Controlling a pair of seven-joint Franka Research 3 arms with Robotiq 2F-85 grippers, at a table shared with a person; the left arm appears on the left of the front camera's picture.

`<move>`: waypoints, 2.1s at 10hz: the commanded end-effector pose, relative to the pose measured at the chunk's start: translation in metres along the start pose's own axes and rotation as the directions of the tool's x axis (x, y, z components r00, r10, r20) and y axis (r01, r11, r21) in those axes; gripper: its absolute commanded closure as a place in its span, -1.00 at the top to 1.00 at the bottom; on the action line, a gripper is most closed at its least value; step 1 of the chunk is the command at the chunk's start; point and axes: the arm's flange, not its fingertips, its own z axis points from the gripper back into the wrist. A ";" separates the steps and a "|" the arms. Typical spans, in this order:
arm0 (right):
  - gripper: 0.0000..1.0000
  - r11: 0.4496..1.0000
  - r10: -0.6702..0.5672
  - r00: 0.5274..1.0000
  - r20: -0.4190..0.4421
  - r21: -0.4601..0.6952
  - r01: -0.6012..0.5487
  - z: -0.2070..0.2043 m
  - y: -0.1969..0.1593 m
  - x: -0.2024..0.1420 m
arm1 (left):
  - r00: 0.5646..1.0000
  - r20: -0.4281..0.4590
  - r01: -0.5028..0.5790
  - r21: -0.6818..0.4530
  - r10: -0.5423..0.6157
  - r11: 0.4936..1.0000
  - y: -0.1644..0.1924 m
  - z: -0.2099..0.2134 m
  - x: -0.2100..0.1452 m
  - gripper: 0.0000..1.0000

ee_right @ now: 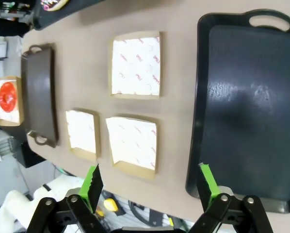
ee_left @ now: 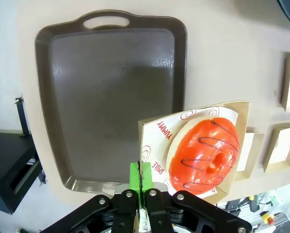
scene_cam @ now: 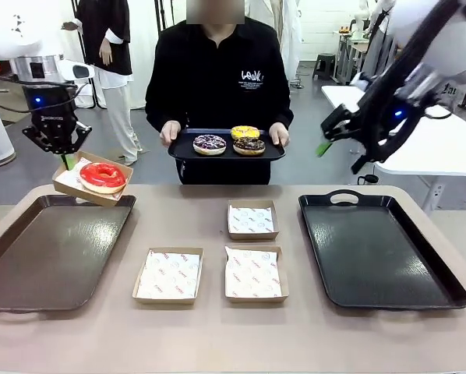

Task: Individually package the donuts and arrange them on the tray.
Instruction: Place the picked Paper togo box on the Handle tray while simultaneously picking up another Paper togo box from the table with the other hand.

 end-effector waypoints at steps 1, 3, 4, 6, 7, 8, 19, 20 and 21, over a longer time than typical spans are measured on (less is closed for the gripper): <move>1.00 0.999 0.006 1.000 0.002 -0.053 -0.006 -0.008 0.022 0.016 | 0.999 0.030 0.029 0.021 -0.030 0.999 0.012 -0.009 -0.007 -0.98; 1.00 1.000 0.013 1.000 -0.008 -0.017 -0.013 -0.013 0.011 0.005 | 0.999 0.026 0.036 0.009 -0.037 0.999 0.019 -0.017 -0.006 -0.98; 1.00 1.000 0.013 1.000 -0.008 -0.017 -0.013 -0.013 0.011 0.005 | 1.000 0.002 0.007 0.000 -0.007 1.000 0.010 -0.008 -0.002 -0.98; 1.00 1.000 0.013 1.000 -0.008 -0.017 -0.013 -0.013 0.011 0.005 | 1.000 0.002 0.007 0.000 -0.007 1.000 0.010 -0.008 -0.002 -0.98; 1.00 1.000 0.013 1.000 -0.008 -0.017 -0.013 -0.013 0.011 0.005 | 1.000 0.002 0.007 0.000 -0.007 1.000 0.010 -0.008 -0.002 -0.98; 1.00 1.000 0.013 1.000 -0.008 -0.017 -0.013 -0.013 0.011 0.005 | 1.000 0.002 0.007 0.000 -0.007 1.000 0.010 -0.008 -0.002 -0.98; 1.00 0.956 0.041 0.996 0.081 -0.293 -0.016 -0.137 0.067 0.076 | 0.998 0.037 0.048 -0.014 -0.048 0.999 0.067 -0.060 0.025 -0.98; 1.00 0.957 0.083 0.990 0.118 -0.285 -0.047 -0.153 0.067 0.079 | 0.998 0.025 0.050 -0.016 -0.049 0.999 0.070 -0.066 0.027 -0.98; 1.00 0.951 0.108 0.986 0.128 -0.303 -0.064 -0.171 0.067 0.081 | 0.999 0.030 0.026 -0.010 -0.026 1.000 0.064 -0.052 0.024 -0.98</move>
